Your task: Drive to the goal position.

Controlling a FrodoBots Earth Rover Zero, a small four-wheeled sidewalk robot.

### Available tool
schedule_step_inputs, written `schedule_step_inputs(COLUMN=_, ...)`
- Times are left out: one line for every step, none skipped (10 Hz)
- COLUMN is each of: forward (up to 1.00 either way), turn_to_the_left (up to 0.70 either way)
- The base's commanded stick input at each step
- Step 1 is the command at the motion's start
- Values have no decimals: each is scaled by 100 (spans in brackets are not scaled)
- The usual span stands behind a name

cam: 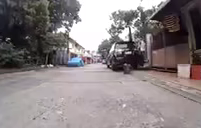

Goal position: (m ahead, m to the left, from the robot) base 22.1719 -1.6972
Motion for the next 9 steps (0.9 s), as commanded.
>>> schedule_step_inputs(forward=100, turn_to_the_left=0)
schedule_step_inputs(forward=100, turn_to_the_left=0)
schedule_step_inputs(forward=100, turn_to_the_left=0)
schedule_step_inputs(forward=100, turn_to_the_left=0)
schedule_step_inputs(forward=100, turn_to_the_left=0)
schedule_step_inputs(forward=100, turn_to_the_left=0)
schedule_step_inputs(forward=100, turn_to_the_left=0)
schedule_step_inputs(forward=100, turn_to_the_left=0)
schedule_step_inputs(forward=100, turn_to_the_left=0)
